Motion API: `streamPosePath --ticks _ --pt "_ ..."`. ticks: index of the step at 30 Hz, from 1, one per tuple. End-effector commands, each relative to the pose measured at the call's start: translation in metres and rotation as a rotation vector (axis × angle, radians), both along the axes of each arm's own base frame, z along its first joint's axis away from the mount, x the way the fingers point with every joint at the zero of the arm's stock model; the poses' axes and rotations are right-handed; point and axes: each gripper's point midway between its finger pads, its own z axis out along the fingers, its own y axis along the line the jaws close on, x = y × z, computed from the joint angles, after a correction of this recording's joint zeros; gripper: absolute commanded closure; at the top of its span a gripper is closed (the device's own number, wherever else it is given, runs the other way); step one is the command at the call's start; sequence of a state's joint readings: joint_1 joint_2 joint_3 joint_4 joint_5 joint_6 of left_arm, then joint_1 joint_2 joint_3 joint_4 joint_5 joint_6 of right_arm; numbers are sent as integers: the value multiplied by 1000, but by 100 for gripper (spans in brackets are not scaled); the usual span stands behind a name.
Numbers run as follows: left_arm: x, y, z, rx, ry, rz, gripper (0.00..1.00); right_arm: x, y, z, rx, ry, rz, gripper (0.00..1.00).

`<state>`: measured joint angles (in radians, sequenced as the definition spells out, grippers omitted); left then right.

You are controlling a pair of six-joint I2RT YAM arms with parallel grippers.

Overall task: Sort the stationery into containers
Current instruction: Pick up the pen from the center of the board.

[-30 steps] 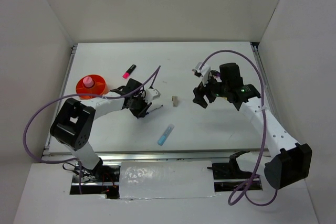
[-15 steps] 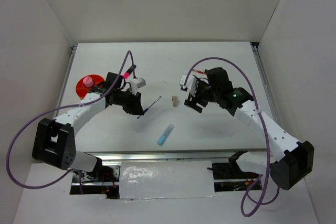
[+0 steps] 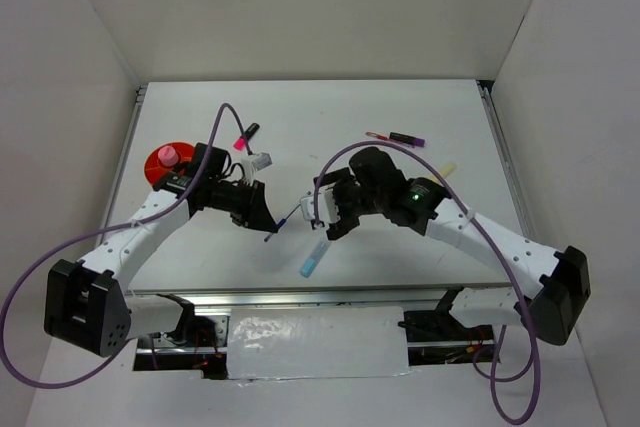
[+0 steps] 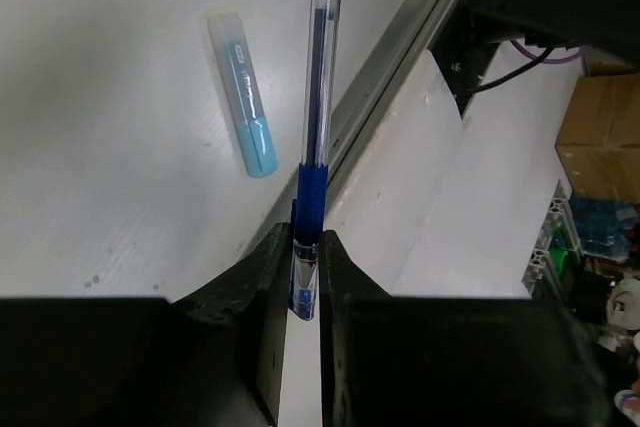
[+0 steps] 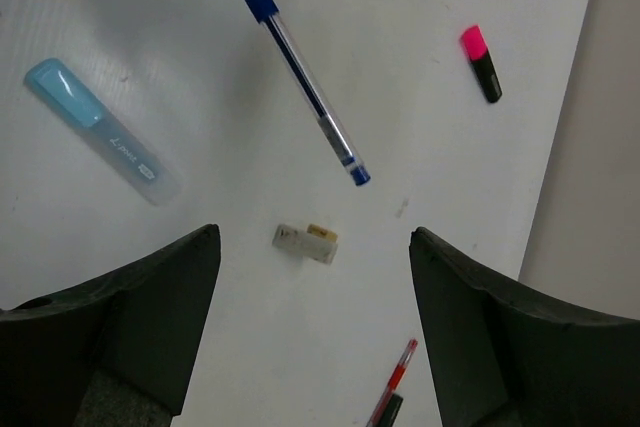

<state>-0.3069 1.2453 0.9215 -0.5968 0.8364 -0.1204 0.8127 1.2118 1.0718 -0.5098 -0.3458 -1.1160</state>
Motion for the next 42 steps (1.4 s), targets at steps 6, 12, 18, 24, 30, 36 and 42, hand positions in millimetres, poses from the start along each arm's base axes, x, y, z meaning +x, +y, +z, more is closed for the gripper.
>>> streamPosePath --ticks 6,12,18,24,30,36,42 --pt "-16 -7 20 -59 58 -36 100 -1 45 9 -14 -191 144 18" --pt "-18 -12 28 -94 69 -65 100 1 61 -5 -53 -230 193 31" --pt "-20 -14 36 -121 66 -82 100 2 72 -21 -87 -252 223 52" --pt "-13 -6 55 -169 -77 -72 45 4 67 -14 -39 -235 161 100" --pt "39 41 149 -228 -513 220 1 5 37 -7 16 -211 46 100" --pt "44 75 209 -367 -658 476 1 8 20 18 181 -1 -143 100" --pt "37 66 219 -519 -599 514 1 -10 40 64 430 418 -298 100"
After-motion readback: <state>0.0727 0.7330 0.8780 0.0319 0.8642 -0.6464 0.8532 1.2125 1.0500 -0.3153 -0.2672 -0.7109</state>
